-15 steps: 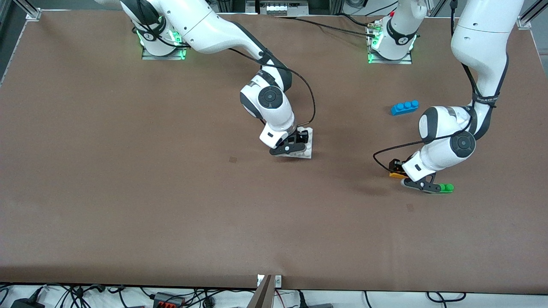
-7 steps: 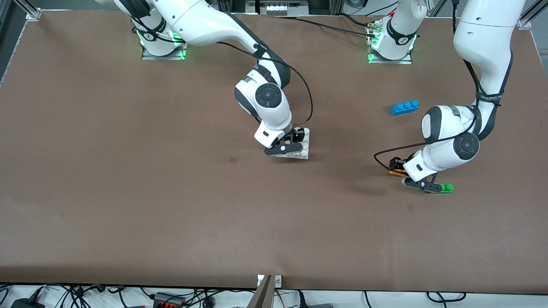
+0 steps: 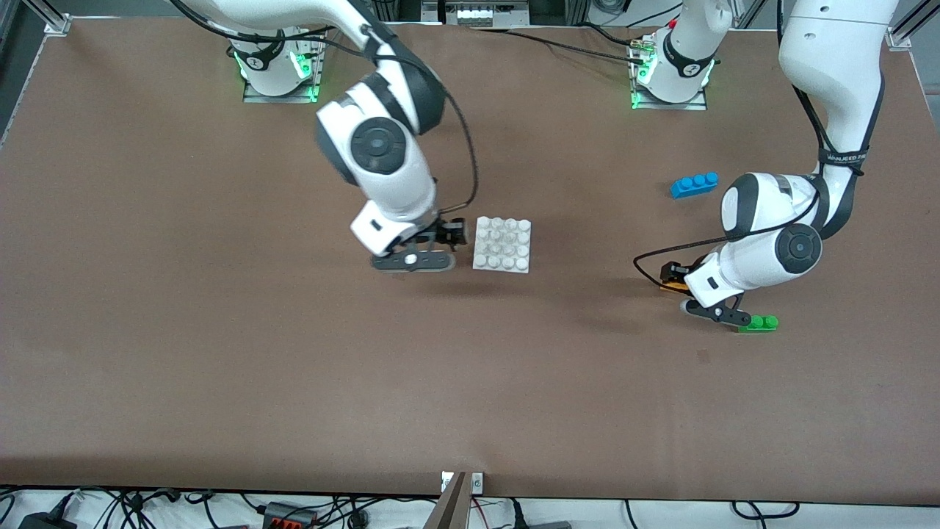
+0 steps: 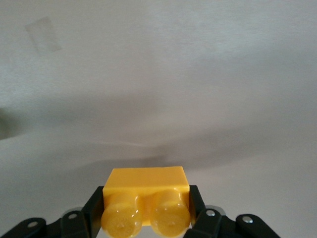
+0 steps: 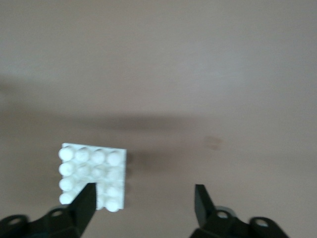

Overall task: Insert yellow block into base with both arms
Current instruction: 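Release the base with the right gripper while the left gripper lifts the block, then carry the yellow block over the base while the right gripper returns to rest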

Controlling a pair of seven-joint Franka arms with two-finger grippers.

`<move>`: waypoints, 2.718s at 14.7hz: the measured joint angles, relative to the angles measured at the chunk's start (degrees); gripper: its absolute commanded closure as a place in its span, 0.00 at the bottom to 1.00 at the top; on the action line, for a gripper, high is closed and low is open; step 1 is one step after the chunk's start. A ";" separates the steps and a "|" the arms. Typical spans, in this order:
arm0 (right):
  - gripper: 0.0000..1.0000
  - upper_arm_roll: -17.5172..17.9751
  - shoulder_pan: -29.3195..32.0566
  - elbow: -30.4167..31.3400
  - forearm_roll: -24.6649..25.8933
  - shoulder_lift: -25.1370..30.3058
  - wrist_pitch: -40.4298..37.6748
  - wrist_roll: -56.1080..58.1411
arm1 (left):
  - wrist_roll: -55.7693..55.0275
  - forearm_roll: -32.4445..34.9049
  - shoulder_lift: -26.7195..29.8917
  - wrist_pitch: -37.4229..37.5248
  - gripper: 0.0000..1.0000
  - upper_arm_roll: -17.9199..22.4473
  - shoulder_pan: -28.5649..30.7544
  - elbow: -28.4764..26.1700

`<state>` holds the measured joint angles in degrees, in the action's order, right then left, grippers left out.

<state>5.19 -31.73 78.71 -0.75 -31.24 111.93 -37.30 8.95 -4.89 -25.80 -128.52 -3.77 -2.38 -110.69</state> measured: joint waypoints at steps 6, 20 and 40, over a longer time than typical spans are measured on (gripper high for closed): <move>0.00 -0.47 11.56 -0.06 0.53 8.87 -18.77 11.56 | -11.71 -0.30 2.15 5.60 0.34 -9.38 -1.21 4.59; 0.00 -1.11 37.65 12.09 0.89 28.38 -25.56 43.83 | -41.68 -0.31 -7.24 -3.35 0.37 -14.27 -18.35 11.63; 0.00 -11.66 28.57 16.18 2.32 33.35 -22.84 43.83 | -45.69 -0.23 -6.90 -10.77 0.38 -5.87 -29.32 5.90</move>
<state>-6.47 -3.16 94.89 1.57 2.11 89.09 6.53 -36.73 -5.12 -32.70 -139.30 -9.64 -31.70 -104.80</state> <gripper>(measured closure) 0.000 0.308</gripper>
